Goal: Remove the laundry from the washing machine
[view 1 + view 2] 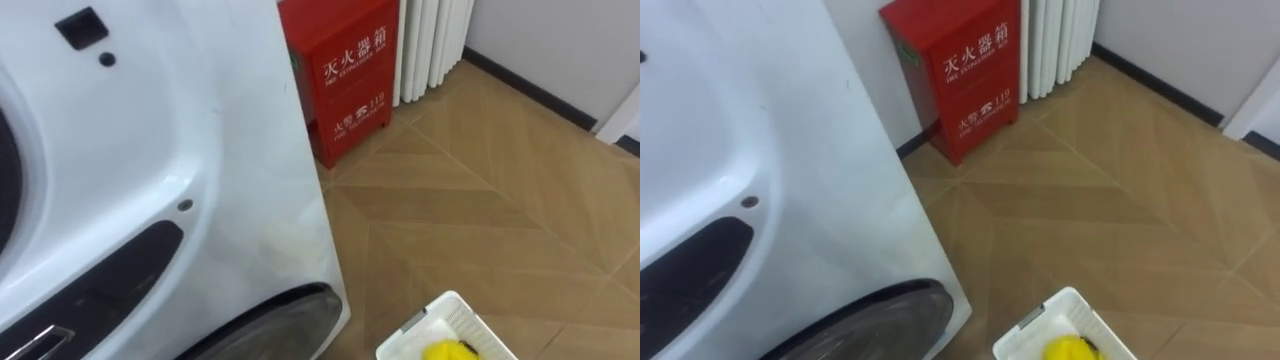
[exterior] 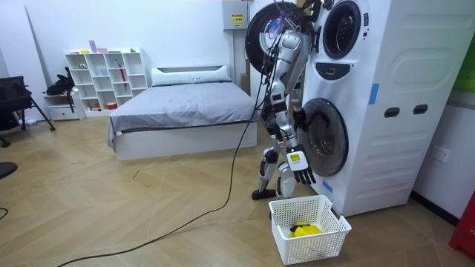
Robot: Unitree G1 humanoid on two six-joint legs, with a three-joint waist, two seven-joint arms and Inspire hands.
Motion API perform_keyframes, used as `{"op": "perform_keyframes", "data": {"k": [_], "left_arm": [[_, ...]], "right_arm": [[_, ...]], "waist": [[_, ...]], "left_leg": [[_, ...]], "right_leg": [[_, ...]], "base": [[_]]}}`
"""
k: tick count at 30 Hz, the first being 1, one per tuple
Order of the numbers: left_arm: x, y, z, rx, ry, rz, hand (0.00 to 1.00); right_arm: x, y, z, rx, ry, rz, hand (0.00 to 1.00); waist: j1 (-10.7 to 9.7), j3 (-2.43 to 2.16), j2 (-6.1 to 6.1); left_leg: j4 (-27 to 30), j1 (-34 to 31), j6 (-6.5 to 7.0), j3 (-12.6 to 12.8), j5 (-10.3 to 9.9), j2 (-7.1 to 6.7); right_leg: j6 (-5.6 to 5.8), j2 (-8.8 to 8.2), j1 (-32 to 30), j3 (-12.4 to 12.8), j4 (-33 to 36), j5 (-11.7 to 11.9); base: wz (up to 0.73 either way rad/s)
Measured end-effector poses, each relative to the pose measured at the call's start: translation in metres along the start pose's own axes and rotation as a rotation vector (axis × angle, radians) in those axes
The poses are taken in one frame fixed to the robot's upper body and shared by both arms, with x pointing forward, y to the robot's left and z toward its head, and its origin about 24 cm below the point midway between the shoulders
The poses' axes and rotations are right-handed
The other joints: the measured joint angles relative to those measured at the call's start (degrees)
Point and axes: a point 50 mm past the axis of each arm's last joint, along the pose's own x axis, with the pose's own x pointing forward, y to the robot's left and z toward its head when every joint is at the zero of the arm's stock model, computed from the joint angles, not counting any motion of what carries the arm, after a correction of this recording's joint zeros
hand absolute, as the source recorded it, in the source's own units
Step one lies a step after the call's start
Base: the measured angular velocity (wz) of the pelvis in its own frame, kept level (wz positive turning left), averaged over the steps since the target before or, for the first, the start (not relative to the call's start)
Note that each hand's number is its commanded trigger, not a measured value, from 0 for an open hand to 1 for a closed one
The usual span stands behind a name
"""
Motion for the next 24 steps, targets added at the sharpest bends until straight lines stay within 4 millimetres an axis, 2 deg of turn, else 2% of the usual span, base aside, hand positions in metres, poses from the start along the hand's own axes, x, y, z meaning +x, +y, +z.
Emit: {"op": "perform_keyframes", "data": {"k": [10,12,18,22,24], "left_arm": [[0.0,0.0,0.002,-0.006,-0.017,-0.001,0.0],[0.0,0.0,0.0,-0.007,-0.015,-0.001,0.0],[0.0,0.001,0.0,-0.006,-0.015,-0.002,0.0],[0.0,0.001,-0.002,-0.001,-0.009,-0.016,0.0],[-0.001,0.001,-0.005,0.023,-0.006,-0.026,0.0]], "right_arm": [[0.001,0.0,0.006,-0.003,-0.023,-0.007,0.0],[0.001,0.001,0.01,-0.002,-0.047,-0.003,0.0],[0.0,0.0,0.01,0.001,-0.054,-0.001,0.0],[-0.003,-0.003,-0.003,0.003,-0.012,0.0,0.0],[-0.007,-0.006,-0.017,-0.003,0.038,0.012,0.0]], "waist": [[1.1,-0.05,-0.01],[1.0,-0.16,-0.1],[1.3,-0.82,-1.06],[1.2,-0.8,-1.22],[1.2,-0.74,-1.55]], "left_leg": [[-0.1,-0.1,-0.05,-0.4,0.0,0.12],[-0.1,0.1,-0.05,-0.4,0.0,0.14],[0.0,0.3,0.06,-0.8,0.1,0.11],[-0.1,1.6,0.05,-0.9,0.1,0.33],[-0.5,3.1,0.01,-1.4,0.1,0.42]], "right_leg": [[-0.23,-0.54,0.0,-1.7,0.3,0.0],[-0.42,-1.15,0.2,-3.7,0.2,0.1],[-0.49,-1.75,0.6,-4.3,0.1,0.0],[-0.53,-1.78,2.3,-4.8,-1.0,0.0],[-0.6,-1.78,3.9,-5.2,-1.1,-0.3]], "base": [[0.03],[0.0],[0.05],[0.04],[0.08]]}}
